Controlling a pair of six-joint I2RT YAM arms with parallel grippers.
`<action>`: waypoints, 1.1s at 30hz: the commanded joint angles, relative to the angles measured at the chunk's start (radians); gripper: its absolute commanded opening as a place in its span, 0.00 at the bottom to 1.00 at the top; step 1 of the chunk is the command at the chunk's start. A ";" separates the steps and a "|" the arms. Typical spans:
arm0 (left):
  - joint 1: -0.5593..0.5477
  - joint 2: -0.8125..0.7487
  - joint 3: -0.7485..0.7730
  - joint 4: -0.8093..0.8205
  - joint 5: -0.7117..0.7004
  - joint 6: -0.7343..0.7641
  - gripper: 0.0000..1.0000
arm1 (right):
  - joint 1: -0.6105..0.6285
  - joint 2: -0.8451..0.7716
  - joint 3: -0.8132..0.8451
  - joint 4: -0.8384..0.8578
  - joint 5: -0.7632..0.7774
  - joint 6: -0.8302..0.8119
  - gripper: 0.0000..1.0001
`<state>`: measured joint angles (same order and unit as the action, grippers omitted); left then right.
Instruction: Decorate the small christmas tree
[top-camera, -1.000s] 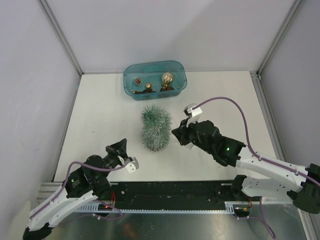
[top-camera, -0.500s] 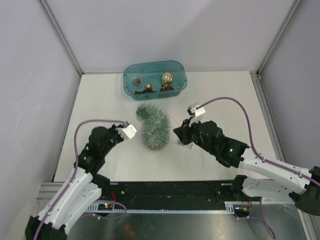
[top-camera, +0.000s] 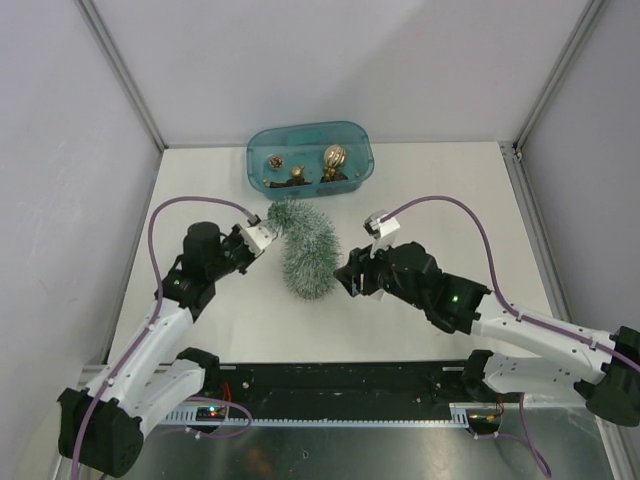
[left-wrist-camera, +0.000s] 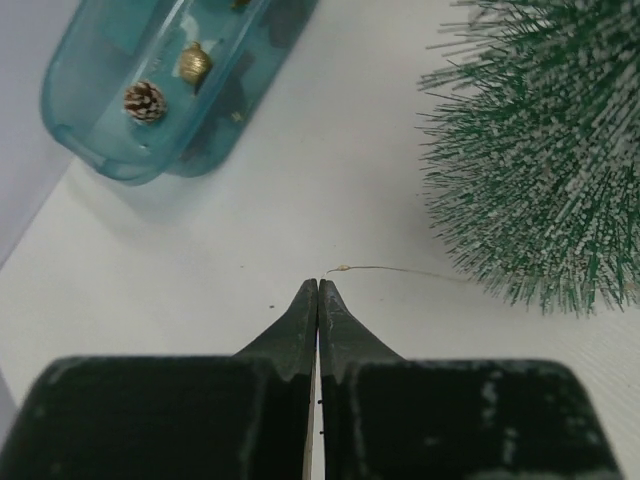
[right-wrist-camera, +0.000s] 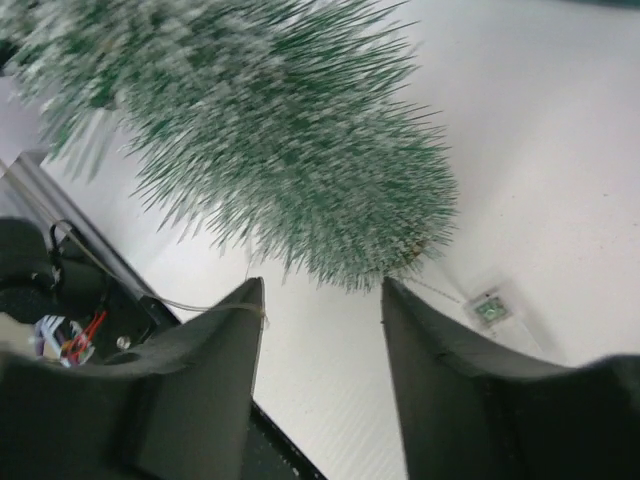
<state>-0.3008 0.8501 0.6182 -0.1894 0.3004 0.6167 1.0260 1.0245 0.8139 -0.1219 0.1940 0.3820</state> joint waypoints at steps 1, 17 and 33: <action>0.006 0.061 0.040 0.037 0.058 -0.095 0.01 | 0.013 -0.070 -0.009 0.047 -0.101 -0.034 0.63; 0.008 0.168 0.015 0.231 -0.045 -0.322 0.00 | -0.169 -0.325 -0.138 0.155 -0.149 -0.052 0.91; 0.006 0.396 0.041 0.632 0.149 -0.391 0.07 | -0.483 0.237 -0.030 0.566 -0.457 0.173 0.83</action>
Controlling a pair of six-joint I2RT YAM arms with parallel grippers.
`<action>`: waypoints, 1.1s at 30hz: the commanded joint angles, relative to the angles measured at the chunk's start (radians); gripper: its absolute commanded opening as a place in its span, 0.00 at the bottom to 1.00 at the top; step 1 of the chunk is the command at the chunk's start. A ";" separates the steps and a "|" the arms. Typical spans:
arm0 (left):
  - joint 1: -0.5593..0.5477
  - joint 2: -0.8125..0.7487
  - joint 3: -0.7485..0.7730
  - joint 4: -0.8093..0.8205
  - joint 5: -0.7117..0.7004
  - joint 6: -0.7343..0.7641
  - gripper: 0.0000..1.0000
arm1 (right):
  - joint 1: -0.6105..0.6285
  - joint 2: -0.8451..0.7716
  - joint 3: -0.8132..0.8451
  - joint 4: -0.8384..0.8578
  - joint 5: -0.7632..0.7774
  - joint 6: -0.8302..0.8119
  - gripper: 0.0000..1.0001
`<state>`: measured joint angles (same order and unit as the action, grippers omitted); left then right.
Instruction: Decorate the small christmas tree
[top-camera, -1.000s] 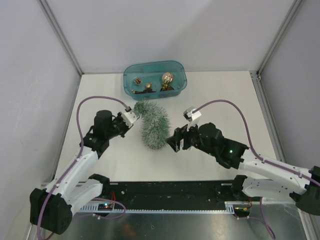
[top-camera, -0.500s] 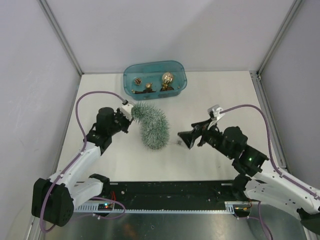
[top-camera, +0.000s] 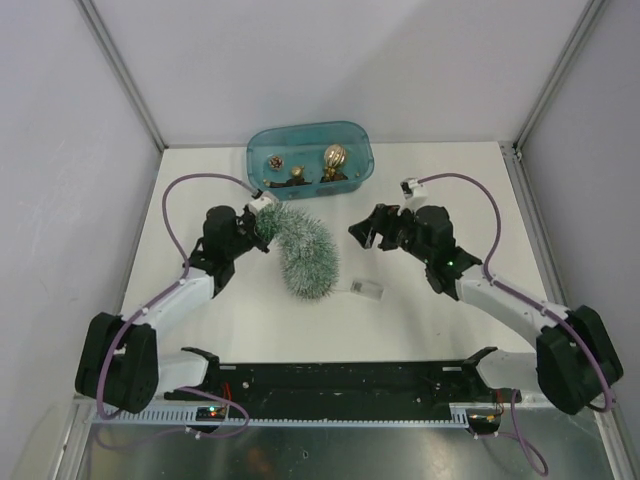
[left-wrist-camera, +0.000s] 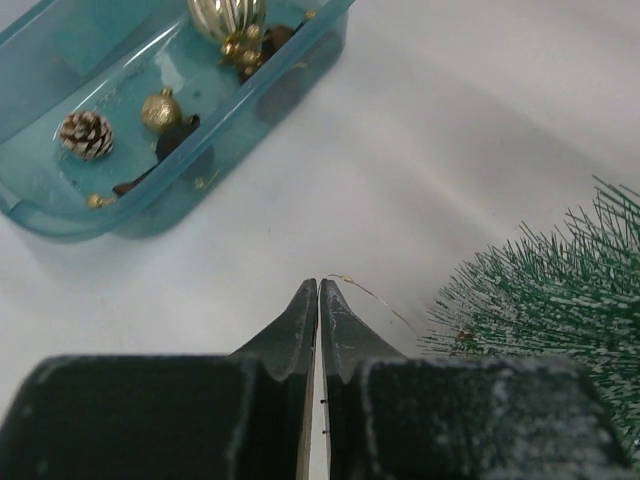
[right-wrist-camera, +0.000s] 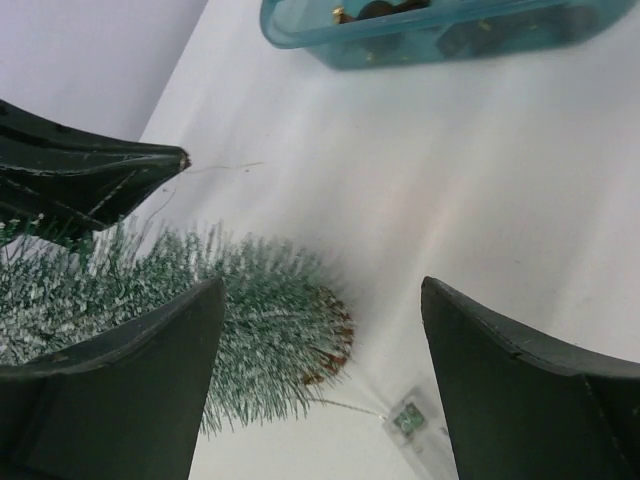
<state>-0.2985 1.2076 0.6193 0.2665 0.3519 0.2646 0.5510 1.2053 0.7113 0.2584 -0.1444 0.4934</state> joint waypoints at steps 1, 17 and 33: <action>0.002 0.059 0.047 0.190 0.108 -0.043 0.08 | -0.009 0.075 0.076 0.205 -0.141 0.074 0.84; -0.021 0.312 0.156 0.494 0.454 -0.173 0.12 | -0.097 0.394 0.136 0.482 -0.340 0.273 0.80; -0.011 0.422 0.276 0.593 0.818 -0.188 0.21 | -0.125 0.808 0.158 1.293 -0.485 0.966 0.74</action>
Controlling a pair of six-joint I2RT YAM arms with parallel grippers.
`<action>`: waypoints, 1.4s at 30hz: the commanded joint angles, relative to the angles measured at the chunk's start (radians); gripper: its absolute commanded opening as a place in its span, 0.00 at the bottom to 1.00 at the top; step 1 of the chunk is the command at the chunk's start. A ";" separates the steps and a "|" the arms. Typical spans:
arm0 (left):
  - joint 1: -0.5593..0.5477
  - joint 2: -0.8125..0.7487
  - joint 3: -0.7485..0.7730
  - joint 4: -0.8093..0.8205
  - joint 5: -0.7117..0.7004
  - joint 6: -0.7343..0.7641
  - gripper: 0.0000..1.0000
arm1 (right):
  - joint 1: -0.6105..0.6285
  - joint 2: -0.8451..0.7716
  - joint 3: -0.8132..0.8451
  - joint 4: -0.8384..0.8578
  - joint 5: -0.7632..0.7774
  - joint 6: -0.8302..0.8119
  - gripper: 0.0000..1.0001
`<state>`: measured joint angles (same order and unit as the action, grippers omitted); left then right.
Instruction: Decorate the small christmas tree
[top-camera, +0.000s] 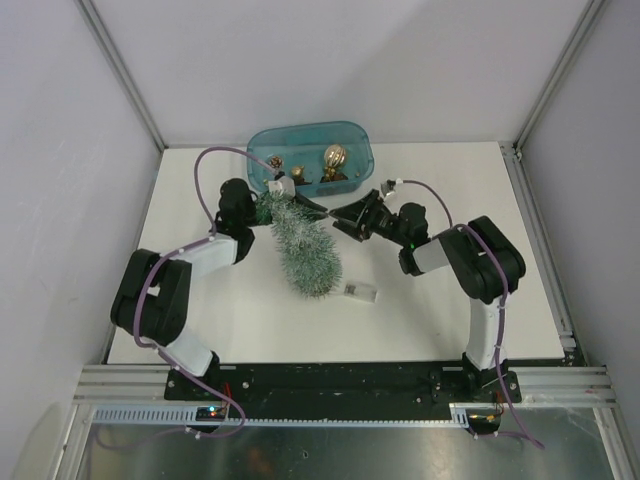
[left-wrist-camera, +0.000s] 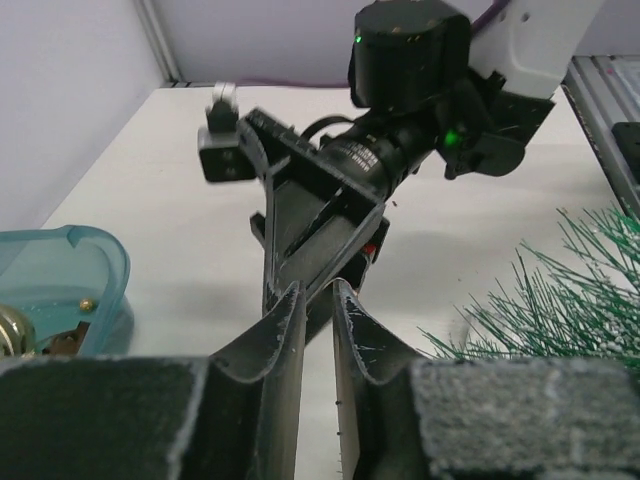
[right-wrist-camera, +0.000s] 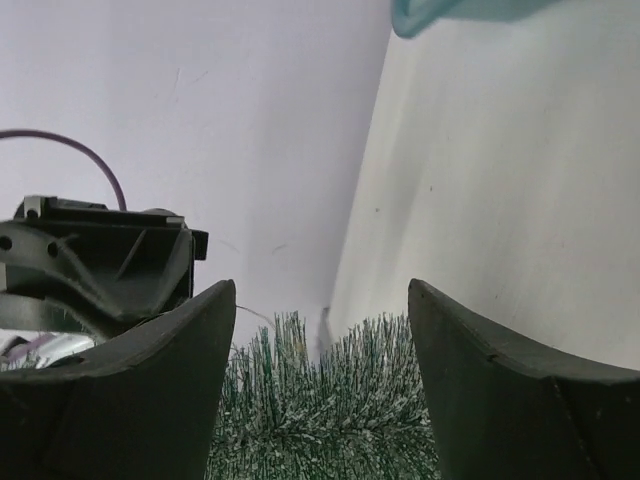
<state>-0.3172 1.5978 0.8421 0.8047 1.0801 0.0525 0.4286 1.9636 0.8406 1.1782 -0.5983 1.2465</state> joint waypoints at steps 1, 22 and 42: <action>0.008 0.038 0.058 0.056 0.091 0.027 0.21 | -0.003 0.053 0.028 0.379 -0.029 0.217 0.74; -0.005 0.009 0.002 0.098 0.065 0.005 0.19 | 0.025 0.037 0.069 0.409 0.013 0.276 0.44; -0.002 -0.010 -0.034 0.112 0.017 0.029 0.17 | -0.034 -0.075 -0.107 0.433 -0.056 0.269 0.37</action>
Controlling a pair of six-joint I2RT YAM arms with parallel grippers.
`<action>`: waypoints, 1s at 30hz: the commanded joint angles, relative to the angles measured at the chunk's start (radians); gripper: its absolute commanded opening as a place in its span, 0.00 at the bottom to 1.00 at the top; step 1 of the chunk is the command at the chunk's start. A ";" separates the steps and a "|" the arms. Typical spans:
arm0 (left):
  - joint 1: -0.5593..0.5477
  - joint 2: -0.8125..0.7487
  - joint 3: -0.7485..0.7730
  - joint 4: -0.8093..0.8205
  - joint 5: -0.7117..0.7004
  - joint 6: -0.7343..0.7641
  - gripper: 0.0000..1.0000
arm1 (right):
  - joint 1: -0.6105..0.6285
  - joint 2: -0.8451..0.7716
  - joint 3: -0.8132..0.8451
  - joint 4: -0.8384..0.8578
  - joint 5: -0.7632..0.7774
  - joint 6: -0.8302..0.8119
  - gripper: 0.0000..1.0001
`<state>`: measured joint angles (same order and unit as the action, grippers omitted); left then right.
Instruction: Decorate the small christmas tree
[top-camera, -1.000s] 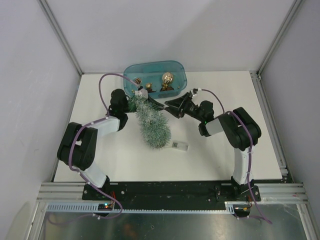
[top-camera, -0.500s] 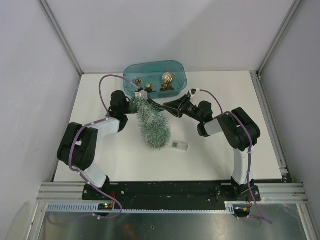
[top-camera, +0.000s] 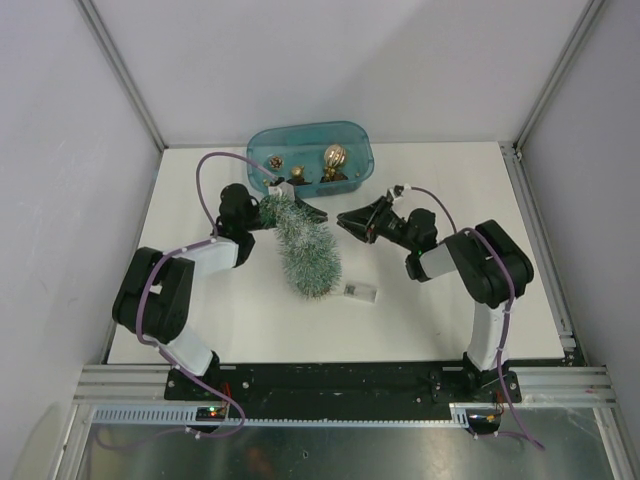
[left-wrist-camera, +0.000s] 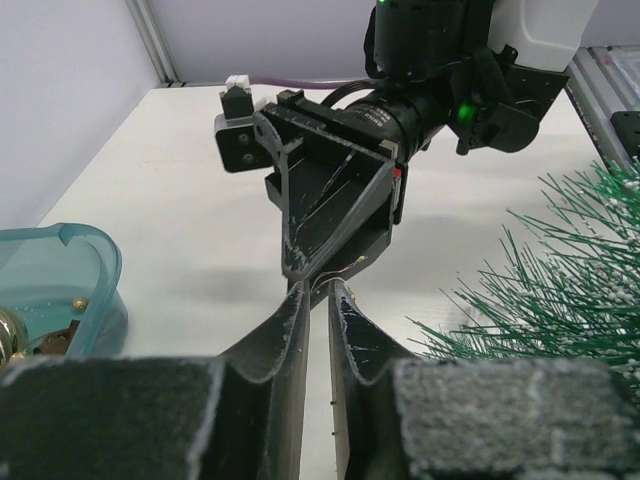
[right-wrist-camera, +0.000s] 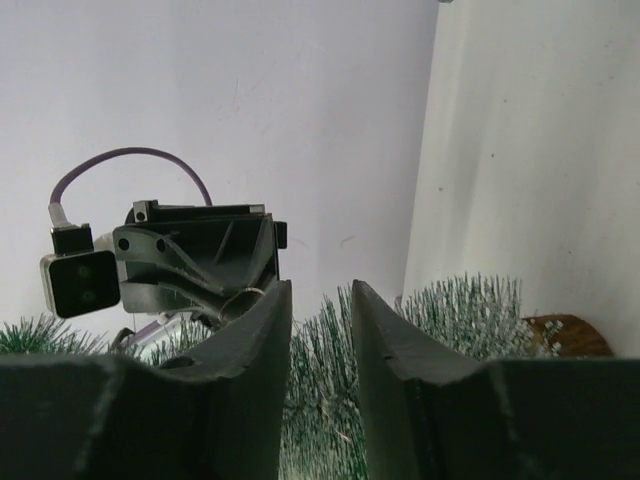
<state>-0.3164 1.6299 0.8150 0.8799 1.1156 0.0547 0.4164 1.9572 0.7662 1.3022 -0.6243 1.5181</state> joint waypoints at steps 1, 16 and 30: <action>-0.003 -0.043 -0.008 0.037 -0.021 0.027 0.17 | -0.026 -0.080 -0.047 0.309 -0.030 -0.003 0.44; 0.003 -0.057 -0.025 0.045 -0.039 0.033 0.15 | -0.039 -0.139 -0.139 0.313 -0.033 0.026 0.46; 0.003 -0.064 -0.029 0.047 -0.046 0.034 0.15 | -0.041 -0.143 -0.145 0.313 -0.027 0.032 0.05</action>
<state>-0.3157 1.6138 0.7975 0.8818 1.0763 0.0616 0.3817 1.8473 0.6239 1.3071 -0.6453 1.5513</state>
